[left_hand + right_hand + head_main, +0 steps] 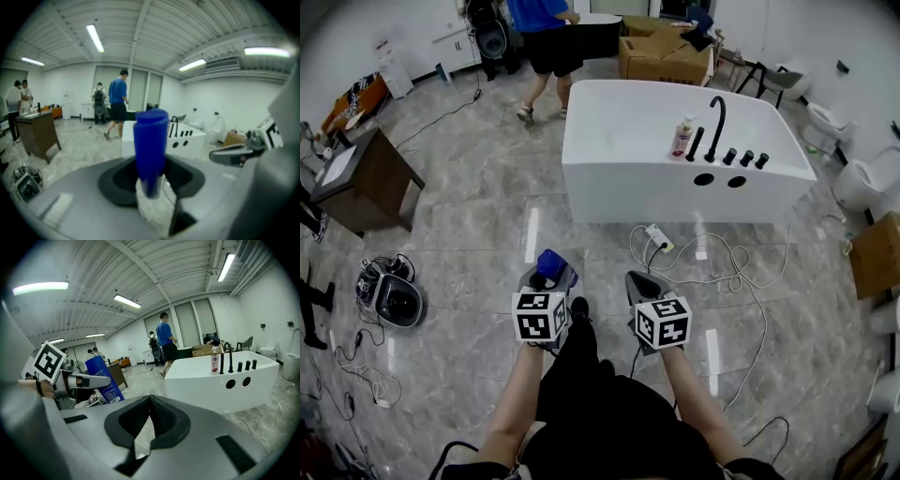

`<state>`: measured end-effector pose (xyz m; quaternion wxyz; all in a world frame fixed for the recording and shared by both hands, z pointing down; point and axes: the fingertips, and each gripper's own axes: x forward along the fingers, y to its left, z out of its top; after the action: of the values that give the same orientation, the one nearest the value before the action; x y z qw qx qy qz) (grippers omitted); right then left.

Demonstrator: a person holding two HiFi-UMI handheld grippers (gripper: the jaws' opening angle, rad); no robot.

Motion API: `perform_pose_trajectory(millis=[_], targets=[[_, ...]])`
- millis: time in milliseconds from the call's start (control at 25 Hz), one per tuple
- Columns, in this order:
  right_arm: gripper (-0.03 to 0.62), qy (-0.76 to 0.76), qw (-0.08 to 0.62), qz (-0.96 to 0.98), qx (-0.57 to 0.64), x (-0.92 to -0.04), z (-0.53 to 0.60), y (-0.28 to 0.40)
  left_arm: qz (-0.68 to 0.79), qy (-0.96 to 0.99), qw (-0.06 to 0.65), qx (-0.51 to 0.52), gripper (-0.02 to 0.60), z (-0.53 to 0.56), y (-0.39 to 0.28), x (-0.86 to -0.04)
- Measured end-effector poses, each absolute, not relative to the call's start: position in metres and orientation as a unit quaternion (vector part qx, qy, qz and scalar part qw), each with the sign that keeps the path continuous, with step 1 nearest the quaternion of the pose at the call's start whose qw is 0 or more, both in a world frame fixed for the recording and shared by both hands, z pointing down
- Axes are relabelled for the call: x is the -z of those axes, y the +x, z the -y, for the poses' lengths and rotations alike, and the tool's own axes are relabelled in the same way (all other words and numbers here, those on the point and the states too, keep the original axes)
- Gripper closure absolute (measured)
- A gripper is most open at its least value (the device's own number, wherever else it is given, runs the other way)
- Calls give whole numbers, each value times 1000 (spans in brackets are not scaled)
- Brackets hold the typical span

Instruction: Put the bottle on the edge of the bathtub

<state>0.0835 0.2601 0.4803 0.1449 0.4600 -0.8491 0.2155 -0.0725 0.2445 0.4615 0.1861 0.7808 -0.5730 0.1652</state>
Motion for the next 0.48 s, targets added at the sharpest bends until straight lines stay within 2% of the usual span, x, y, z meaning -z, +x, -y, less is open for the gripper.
perform_pose_trajectory(millis=[480], targets=[[591, 470, 157, 839, -223, -489, -157, 61, 563, 784, 199, -167, 417, -133, -100, -477]])
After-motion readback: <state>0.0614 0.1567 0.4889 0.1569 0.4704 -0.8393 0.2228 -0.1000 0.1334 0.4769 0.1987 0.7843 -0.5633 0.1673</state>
